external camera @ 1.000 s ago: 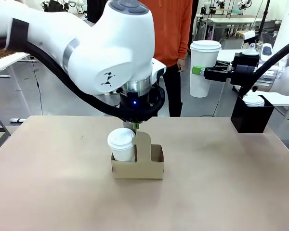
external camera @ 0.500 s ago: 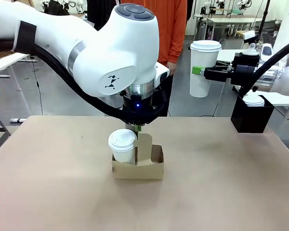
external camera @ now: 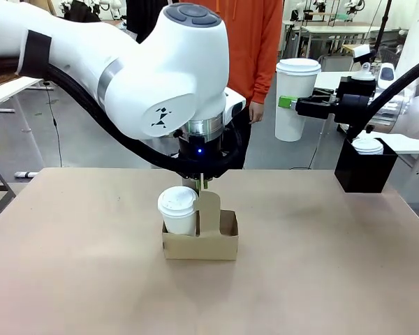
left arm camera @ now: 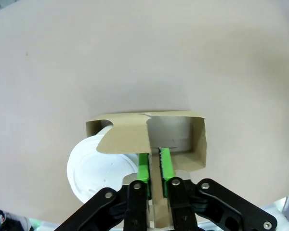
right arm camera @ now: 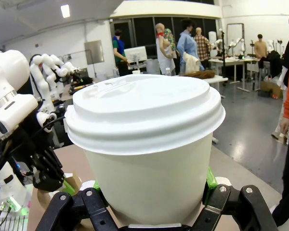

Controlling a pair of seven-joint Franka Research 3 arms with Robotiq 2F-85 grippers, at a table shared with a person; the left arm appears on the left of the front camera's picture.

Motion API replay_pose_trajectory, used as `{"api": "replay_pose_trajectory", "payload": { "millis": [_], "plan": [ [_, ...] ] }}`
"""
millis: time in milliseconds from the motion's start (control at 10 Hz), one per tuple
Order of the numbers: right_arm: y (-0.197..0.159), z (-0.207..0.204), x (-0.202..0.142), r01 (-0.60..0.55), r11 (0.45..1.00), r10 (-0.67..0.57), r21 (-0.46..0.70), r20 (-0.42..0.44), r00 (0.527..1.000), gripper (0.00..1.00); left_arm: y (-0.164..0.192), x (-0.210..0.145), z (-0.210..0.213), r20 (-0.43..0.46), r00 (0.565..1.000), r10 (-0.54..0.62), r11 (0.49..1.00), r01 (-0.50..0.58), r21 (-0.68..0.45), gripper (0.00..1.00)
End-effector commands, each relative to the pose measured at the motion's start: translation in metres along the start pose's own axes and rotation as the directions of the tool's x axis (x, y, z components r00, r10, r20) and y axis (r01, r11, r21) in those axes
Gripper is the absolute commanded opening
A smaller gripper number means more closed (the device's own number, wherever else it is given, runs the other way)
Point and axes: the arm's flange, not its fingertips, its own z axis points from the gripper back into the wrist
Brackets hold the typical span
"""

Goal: Pour a drink into a cup and package it in a carrier.
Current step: Insert the held 600 ml Paper Cup into the Cup Carrier.

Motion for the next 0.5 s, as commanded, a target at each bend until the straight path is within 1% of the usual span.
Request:
{"api": "replay_pose_trajectory", "payload": {
  "millis": [0, 100, 200, 300, 400],
  "plan": [
    [-0.015, -0.011, 0.000, 0.035, 0.997, -0.033, 0.069, -0.039, 0.999, 0.81, 0.011, 0.000, 0.015, -0.011, 0.999, -0.049, 0.996, 0.048, -0.080, 1.00],
    [-0.034, -0.018, -0.002, 0.072, 0.987, -0.067, 0.141, -0.040, 0.997, 0.81, 0.013, 0.000, 0.028, -0.009, 0.997, -0.072, 0.992, 0.071, -0.104, 0.63],
    [-0.047, -0.023, -0.005, 0.118, 0.966, -0.113, 0.228, -0.035, 0.993, 0.81, 0.020, -0.002, 0.044, -0.018, 0.994, -0.109, 0.985, 0.106, -0.137, 1.00],
    [-0.057, -0.031, -0.014, 0.143, 0.943, -0.135, 0.301, -0.048, 0.990, 0.81, 0.028, -0.001, 0.059, -0.027, 0.983, -0.183, 0.971, 0.177, -0.161, 1.00],
    [-0.058, -0.041, -0.024, 0.134, 0.928, -0.120, 0.349, -0.061, 0.991, 0.81, 0.043, -0.001, 0.073, -0.039, 0.967, -0.253, 0.951, 0.241, -0.196, 1.00]
  ]
}}
